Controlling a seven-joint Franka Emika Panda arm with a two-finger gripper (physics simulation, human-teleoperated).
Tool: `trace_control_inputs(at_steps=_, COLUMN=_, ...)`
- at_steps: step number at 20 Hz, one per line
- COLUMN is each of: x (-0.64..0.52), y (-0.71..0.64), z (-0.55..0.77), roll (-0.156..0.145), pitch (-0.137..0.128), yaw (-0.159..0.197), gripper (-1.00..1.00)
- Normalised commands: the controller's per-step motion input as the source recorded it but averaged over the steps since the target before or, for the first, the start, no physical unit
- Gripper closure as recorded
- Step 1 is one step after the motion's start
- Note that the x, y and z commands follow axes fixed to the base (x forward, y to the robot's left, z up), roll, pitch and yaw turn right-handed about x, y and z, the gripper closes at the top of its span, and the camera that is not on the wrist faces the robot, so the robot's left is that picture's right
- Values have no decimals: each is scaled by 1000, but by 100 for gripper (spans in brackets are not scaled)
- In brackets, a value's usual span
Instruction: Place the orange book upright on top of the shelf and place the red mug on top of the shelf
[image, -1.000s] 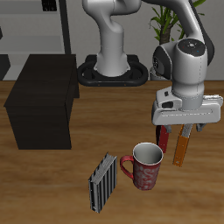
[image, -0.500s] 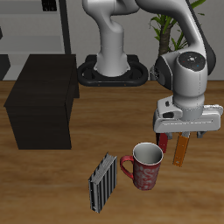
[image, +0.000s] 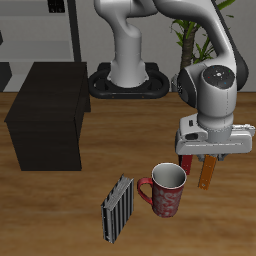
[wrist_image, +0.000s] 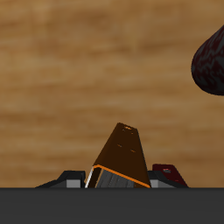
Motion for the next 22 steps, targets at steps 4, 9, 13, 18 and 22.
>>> trace_control_inputs(at_steps=4, x=-55, y=0, z=293, roll=17, pitch=-35, yaw=0, gripper=100)
trace_control_inputs(at_steps=9, x=-127, y=58, z=439, roll=23, pitch=-41, yaw=-19, gripper=100)
trace_control_inputs(at_steps=13, x=-281, y=138, z=647, roll=35, pitch=-75, yaw=10, gripper=100)
trace_control_inputs(at_steps=18, x=-198, y=8, z=473, roll=17, pitch=-32, yaw=9, gripper=100)
trace_control_inputs(at_steps=22, x=-279, y=-68, z=537, roll=19, pitch=-34, yaw=38, gripper=100)
